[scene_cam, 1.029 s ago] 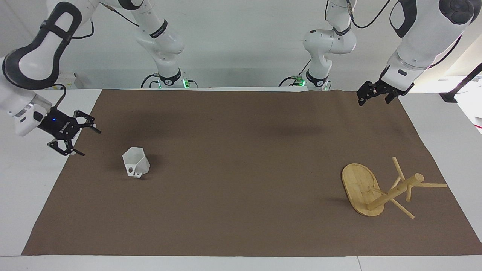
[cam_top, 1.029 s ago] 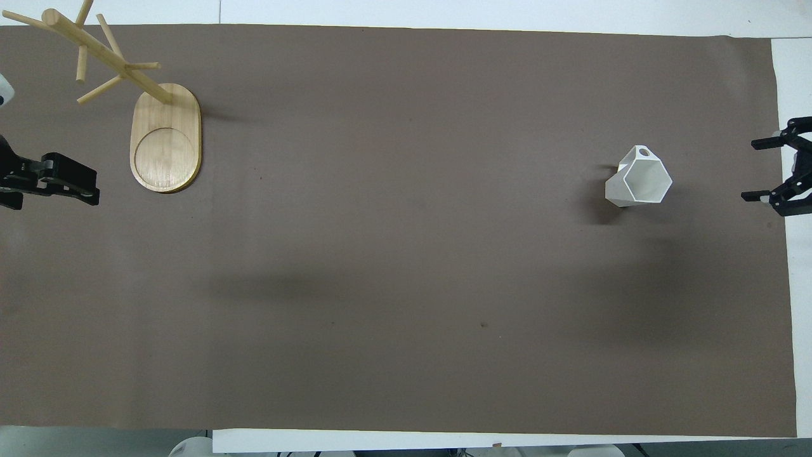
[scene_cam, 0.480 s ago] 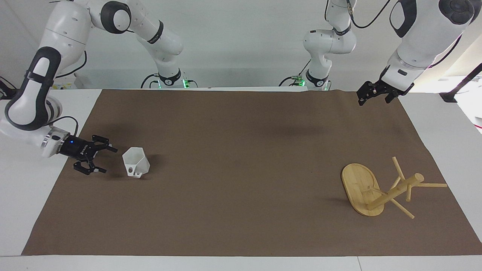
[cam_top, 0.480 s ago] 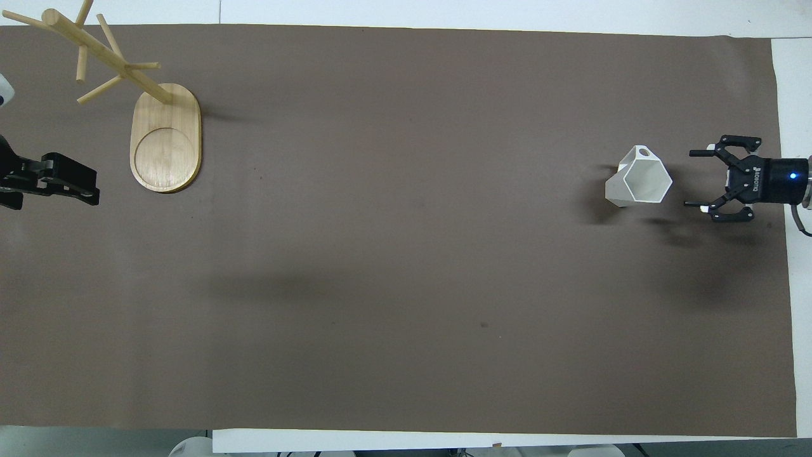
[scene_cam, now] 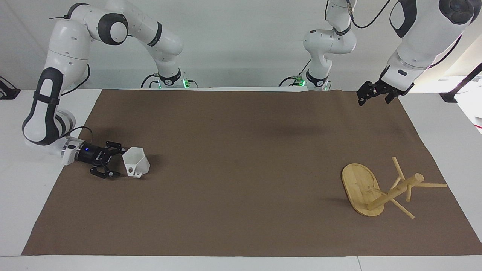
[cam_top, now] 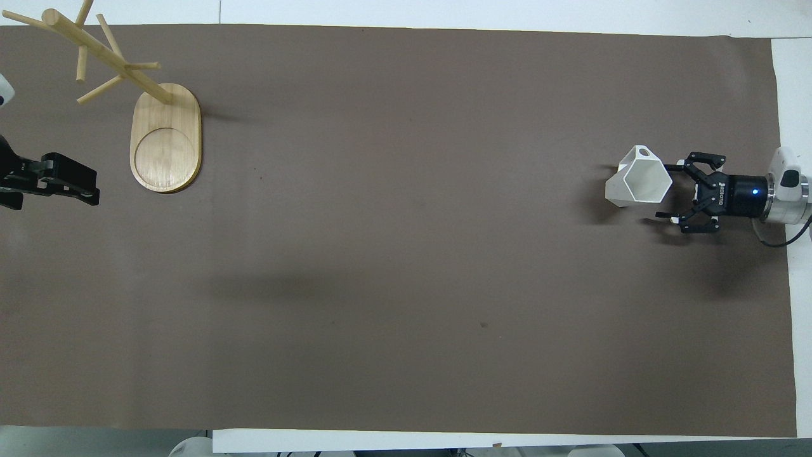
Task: Hang cup on rack
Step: 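Move the open right gripper toward the white mug, then close the right gripper on the white mug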
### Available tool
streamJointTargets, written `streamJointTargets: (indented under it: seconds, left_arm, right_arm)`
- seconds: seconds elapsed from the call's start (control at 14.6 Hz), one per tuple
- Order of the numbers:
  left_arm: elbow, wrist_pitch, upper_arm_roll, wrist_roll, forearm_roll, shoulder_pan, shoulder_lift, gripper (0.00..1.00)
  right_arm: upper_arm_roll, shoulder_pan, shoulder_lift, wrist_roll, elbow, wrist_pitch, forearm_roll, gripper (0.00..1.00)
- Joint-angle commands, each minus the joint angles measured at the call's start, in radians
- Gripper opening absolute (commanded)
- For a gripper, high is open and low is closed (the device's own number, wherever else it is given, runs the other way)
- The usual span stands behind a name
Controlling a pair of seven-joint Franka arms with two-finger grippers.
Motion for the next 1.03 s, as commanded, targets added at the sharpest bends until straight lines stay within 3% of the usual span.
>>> streamJointTargets:
  seconds: [0.0, 0.96]
  left_arm:
    - [-0.008, -0.008, -0.003, 0.013, 0.020, 0.004, -0.008, 1.00]
    - [-0.007, 0.049, -0.003, 0.020, 0.020, 0.003, -0.003, 1.00]
  right_arm:
    - [0.012, -0.004, -0.017, -0.036, -0.027, -0.016, 0.048, 1.00]
    - [0.018, 0.053, -0.030, -0.092, -0.075, -0.028, 0.065, 1.00]
